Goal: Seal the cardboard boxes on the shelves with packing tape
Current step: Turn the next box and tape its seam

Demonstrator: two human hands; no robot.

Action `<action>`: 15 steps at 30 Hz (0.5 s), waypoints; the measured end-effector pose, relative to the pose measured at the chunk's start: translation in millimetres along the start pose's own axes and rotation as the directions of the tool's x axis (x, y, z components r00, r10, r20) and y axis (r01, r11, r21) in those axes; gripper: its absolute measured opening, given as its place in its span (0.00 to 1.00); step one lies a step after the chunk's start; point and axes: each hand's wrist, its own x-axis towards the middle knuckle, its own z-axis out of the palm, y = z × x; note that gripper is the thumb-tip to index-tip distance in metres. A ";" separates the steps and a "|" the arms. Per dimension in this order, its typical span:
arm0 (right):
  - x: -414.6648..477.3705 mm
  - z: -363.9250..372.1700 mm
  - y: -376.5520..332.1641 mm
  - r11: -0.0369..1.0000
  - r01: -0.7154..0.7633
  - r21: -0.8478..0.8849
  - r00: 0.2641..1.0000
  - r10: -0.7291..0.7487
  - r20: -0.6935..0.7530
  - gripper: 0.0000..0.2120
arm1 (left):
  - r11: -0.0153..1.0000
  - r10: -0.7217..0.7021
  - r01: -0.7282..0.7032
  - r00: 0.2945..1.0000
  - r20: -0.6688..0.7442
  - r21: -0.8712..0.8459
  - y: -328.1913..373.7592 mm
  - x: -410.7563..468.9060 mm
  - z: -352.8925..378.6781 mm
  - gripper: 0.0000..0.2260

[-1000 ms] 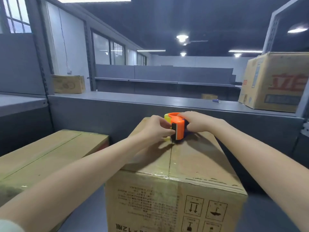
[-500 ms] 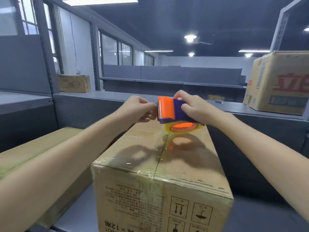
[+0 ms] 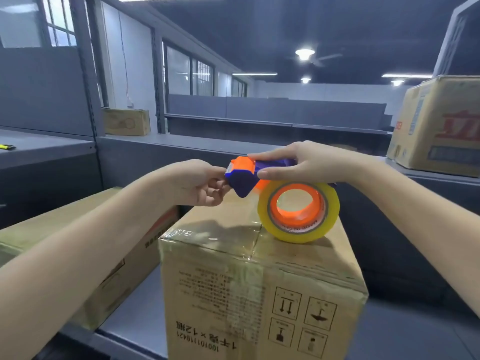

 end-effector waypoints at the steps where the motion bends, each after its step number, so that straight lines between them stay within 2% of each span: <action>1: -0.3 0.3 -1.8 1.000 0.000 -0.026 0.999 0.002 0.040 0.30 | 1.000 -0.004 0.004 1.000 -0.005 -0.025 -1.4 0.7 -4.2 0.06; 4: -4.6 -0.3 -6.2 1.000 -0.011 -0.018 0.989 0.013 0.150 0.34 | 0.997 -0.015 0.017 1.000 0.017 -0.070 -6.8 1.5 -12.2 0.07; 7: -3.8 -2.7 -16.0 0.995 -0.037 -0.094 0.989 0.050 0.141 0.37 | 0.998 -0.014 0.018 0.997 0.070 -0.057 -14.0 2.5 -16.1 0.09; 11: -3.1 -1.9 -42.3 0.993 -0.090 -0.081 0.980 0.103 0.169 0.34 | 0.996 0.017 -0.005 0.990 0.143 -0.085 -21.7 -0.4 -27.4 0.10; 13: -4.2 1.2 -60.9 0.991 -0.123 -0.056 0.974 0.132 0.183 0.30 | 0.998 0.027 -0.018 0.985 0.172 -0.055 -24.2 -5.5 -36.9 0.11; 15: -3.8 5.0 -78.5 0.988 -0.143 -0.056 0.971 0.151 0.184 0.31 | 1.000 0.027 -0.026 0.979 0.204 -0.004 -24.9 -13.2 -46.7 0.12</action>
